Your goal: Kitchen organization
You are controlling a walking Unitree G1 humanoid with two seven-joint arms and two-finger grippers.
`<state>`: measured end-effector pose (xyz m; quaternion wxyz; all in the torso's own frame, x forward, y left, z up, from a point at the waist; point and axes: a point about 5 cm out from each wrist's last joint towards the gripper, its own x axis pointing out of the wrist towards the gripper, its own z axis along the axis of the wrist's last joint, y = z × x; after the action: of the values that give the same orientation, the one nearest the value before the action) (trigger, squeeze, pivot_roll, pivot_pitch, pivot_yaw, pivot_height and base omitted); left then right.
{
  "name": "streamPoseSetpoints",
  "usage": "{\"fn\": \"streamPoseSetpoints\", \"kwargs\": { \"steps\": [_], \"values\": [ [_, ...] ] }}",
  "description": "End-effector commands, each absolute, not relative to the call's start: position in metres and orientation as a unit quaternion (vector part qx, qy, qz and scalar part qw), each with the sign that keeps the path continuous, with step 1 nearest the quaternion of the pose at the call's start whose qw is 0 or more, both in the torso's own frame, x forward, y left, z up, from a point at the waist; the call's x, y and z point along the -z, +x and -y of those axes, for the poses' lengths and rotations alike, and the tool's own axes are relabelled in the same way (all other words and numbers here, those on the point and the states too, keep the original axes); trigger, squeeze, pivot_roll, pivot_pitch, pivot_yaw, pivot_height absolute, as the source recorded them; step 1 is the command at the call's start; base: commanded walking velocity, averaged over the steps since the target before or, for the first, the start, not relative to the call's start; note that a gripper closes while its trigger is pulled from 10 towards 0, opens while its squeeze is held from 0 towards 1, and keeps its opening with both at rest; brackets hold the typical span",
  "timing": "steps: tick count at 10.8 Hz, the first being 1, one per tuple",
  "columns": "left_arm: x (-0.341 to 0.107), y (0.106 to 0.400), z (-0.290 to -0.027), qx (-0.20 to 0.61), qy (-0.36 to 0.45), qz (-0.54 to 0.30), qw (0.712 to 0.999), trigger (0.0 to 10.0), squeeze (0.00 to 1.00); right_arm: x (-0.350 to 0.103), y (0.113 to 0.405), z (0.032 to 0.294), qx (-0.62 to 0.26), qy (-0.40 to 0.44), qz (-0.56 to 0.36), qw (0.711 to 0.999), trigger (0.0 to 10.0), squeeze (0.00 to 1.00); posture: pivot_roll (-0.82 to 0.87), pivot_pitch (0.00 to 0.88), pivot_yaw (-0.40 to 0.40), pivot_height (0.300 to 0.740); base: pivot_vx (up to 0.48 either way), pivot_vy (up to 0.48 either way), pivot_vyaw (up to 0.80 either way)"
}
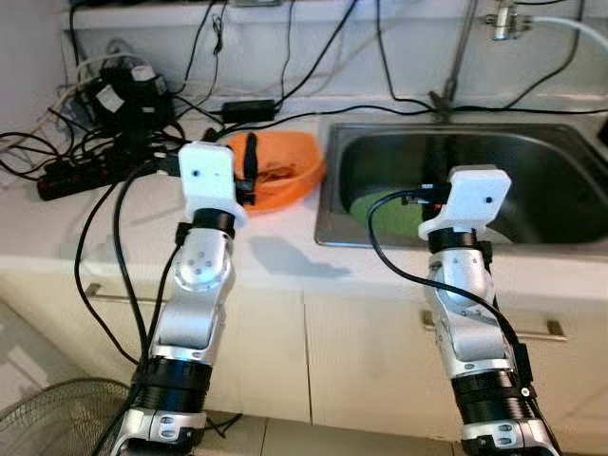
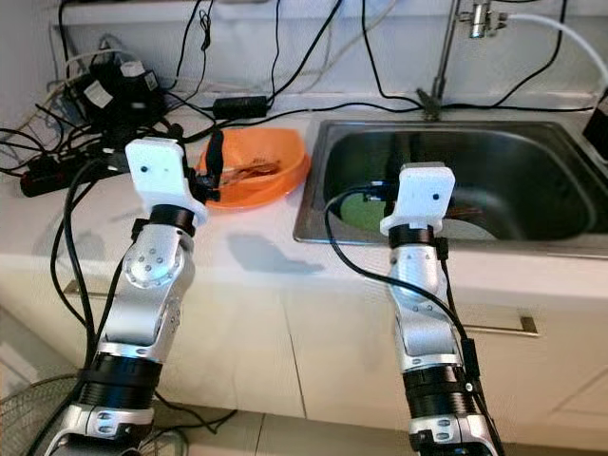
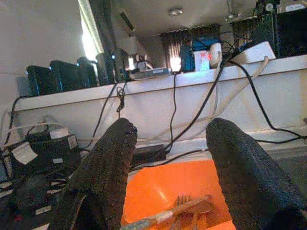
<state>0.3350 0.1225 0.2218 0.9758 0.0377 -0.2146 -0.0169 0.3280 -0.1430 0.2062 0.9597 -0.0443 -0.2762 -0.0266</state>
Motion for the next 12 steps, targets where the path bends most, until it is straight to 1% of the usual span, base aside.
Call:
{"fn": "streamPoseSetpoints", "kwargs": {
  "steps": [1,3,7,11,12],
  "values": [
    [-0.221,0.335,-0.124,0.015,0.043,0.211,0.976,10.0,0.0,-0.209,0.329,0.143,0.025,-0.043,0.279,0.959,10.0,0.0,0.05,0.002,0.08,0.74,0.341,0.0,0.0],
    [-0.221,0.335,-0.124,0.014,0.044,0.212,0.976,10.0,0.0,-0.21,0.33,0.143,0.025,-0.043,0.28,0.959,10.0,0.0,0.05,0.002,0.079,0.74,0.347,0.0,0.0],
    [-0.222,0.335,-0.124,0.017,0.042,0.213,0.976,10.0,0.0,-0.21,0.33,0.143,0.026,-0.041,0.28,0.959,10.0,0.0,0.05,0.001,0.079,0.74,0.447,0.0,0.0],
    [-0.223,0.33,-0.12,0.03,0.035,0.228,0.973,10.0,0.0,-0.209,0.329,0.144,0.027,-0.042,0.281,0.958,10.0,0.0,0.05,0.006,0.078,0.74,0.0,0.0,0.0],
    [-0.227,0.322,-0.121,0.034,0.037,0.248,0.968,10.0,0.0,-0.211,0.325,0.147,0.037,-0.041,0.292,0.955,10.0,0.0,0.05,0.01,0.082,0.74,0.0,0.0,0.0]
  ]
}}
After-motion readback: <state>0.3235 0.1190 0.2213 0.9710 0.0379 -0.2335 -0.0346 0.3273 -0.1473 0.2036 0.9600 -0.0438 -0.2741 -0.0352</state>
